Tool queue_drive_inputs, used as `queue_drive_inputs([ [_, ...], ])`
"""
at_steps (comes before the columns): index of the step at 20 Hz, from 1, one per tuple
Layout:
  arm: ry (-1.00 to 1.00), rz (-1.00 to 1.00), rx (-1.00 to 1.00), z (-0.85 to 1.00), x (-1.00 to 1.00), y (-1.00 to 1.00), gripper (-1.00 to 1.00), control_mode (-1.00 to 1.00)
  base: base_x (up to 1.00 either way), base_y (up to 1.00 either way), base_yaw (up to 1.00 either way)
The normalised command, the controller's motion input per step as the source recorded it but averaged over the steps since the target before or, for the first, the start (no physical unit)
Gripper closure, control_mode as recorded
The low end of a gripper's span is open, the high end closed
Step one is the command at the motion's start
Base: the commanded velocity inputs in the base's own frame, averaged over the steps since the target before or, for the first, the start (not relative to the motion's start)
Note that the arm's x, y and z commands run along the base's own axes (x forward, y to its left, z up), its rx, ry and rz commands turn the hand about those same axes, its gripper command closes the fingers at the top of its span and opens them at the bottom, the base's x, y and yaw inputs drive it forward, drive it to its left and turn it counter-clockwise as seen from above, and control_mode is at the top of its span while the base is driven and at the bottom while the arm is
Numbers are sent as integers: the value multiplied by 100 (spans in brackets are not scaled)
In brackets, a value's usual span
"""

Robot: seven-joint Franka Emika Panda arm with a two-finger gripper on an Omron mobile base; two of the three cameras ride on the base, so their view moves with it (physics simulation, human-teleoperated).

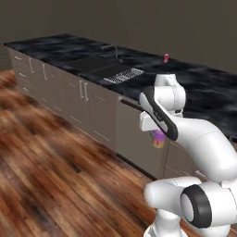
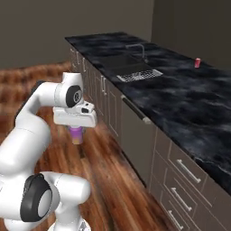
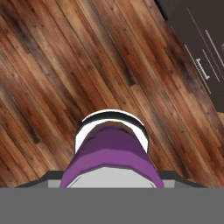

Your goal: Four empty soda cans are scattered around the kitchen. Gather all the cans and cluster them next to the stove for recycling.

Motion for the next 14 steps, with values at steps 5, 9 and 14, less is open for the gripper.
queue_drive_inputs([
  [5, 0, 0, 0, 0, 0, 0, 100, 100, 17, 10, 46],
  [9, 0, 0, 0, 0, 0, 0, 100, 100, 22, 8, 45],
  [14, 0, 0, 0, 0, 0, 0, 100, 100, 31, 6, 43],
])
